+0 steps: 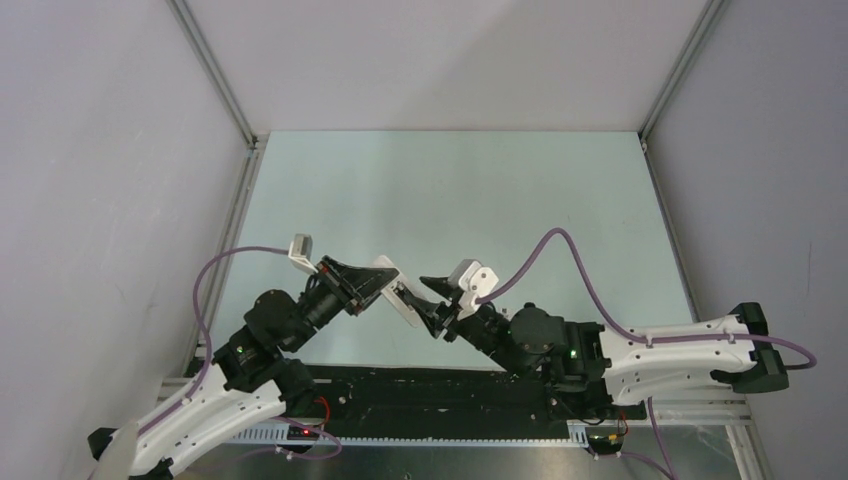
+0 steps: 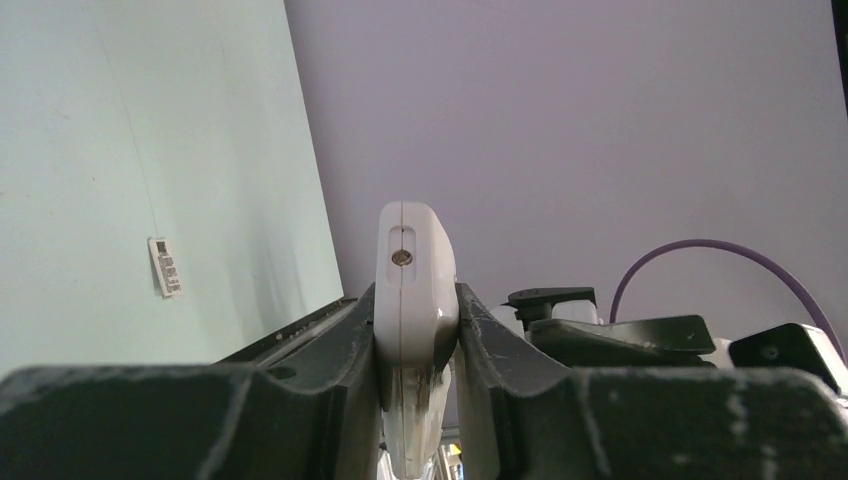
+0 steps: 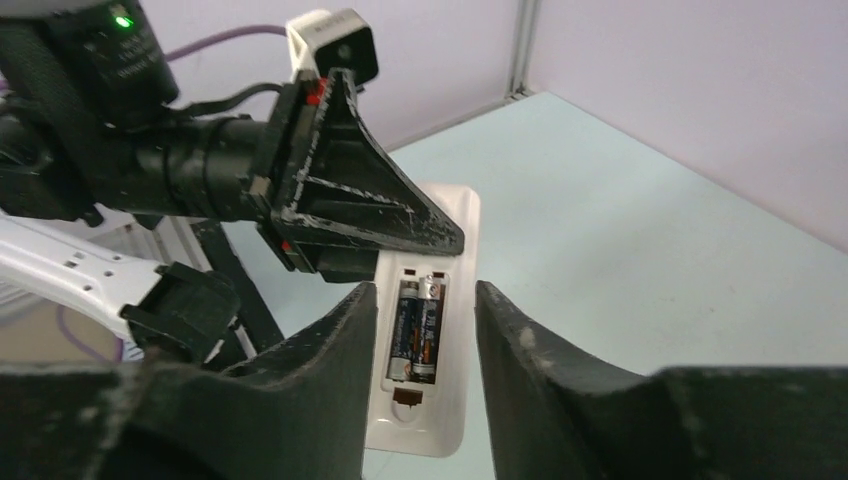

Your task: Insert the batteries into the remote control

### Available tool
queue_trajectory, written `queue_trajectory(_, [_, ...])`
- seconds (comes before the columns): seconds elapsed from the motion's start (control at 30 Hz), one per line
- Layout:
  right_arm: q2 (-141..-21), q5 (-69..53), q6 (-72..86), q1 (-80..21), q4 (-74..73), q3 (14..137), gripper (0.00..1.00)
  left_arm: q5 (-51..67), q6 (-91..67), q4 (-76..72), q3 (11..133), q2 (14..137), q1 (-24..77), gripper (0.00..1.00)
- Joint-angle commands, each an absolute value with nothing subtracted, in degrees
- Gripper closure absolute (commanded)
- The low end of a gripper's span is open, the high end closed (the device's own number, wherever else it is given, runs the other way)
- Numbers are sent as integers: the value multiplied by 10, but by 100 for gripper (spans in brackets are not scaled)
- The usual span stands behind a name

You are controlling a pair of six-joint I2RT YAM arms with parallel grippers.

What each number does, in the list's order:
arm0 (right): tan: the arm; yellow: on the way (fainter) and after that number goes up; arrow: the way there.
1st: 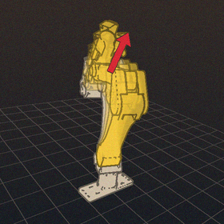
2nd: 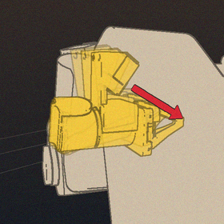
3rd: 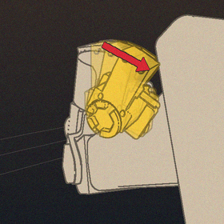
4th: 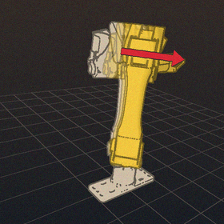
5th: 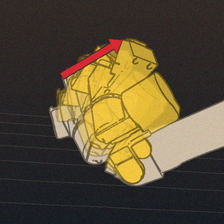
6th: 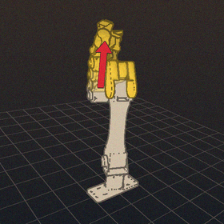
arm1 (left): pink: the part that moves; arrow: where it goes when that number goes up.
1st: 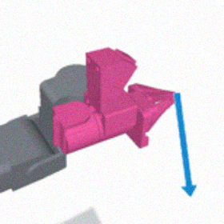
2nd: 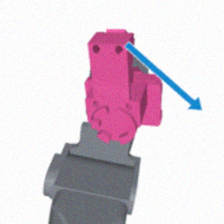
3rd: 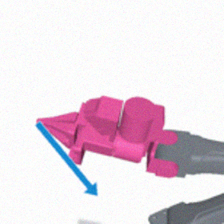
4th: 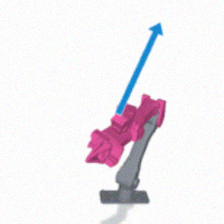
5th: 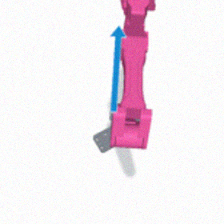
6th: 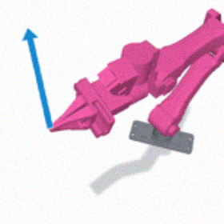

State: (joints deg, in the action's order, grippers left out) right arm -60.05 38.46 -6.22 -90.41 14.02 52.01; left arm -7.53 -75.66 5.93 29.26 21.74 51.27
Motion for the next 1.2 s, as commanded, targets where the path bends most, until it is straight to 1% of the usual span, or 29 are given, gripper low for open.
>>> queue_trajectory(0.0, [-575,340,-51,-908,159,536,51,-64,-769,32,289,218,514,100])
queue_trajectory(0.03, [-569,333,-50,-907,156,536,47,-58,-771,32,287,219,515,100])
queue_trajectory(0.07, [-566,318,-51,-906,145,535,39,-54,-771,32,283,221,516,100])
queue_trajectory(0.1, [-560,310,-56,-904,138,534,36,-43,-772,31,282,225,515,100])
queue_trajectory(0.13, [-553,291,-67,-904,114,533,31,-27,-771,31,279,228,515,100])
queue_trajectory(0.2, [-540,250,-86,-899,66,532,26,6,-765,28,275,238,514,100])
queue_trajectory(0.3, [-509,183,-109,-885,2,520,23,55,-749,19,272,249,515,100])
queue_trajectory(0.37, [-476,104,-132,-873,-50,507,23,87,-735,16,270,254,515,100])
queue_trajectory(0.5, [-404,2,-173,-851,-104,497,25,158,-706,5,272,271,515,100])
queue_trajectory(0.6, [-360,-47,-196,-839,-122,497,29,220,-678,3,285,295,516,100])
queue_trajectory(0.67, [-348,-74,-207,-836,-129,497,33,253,-664,3,295,314,517,100])
queue_trajectory(0.7, [-346,-89,-211,-836,-133,497,35,262,-659,3,298,320,517,100])
queue_trajectory(0.83, [-366,-126,-214,-835,-140,497,38,286,-645,3,306,342,522,100])
queue_trajectory(0.93, [-392,-122,-208,-835,-136,495,40,286,-646,-16,307,347,525,100])
queue_trajectory(1.0, [-408,-115,-203,-834,-120,488,43,288,-646,-20,309,347,528,100])
queue_trajectory(1.07, [-420,-121,-190,-835,-73,468,49,290,-646,-22,310,347,530,100])
queue_trajectory(1.17, [-440,-130,-184,-834,-34,455,52,295,-648,-26,309,347,531,100])
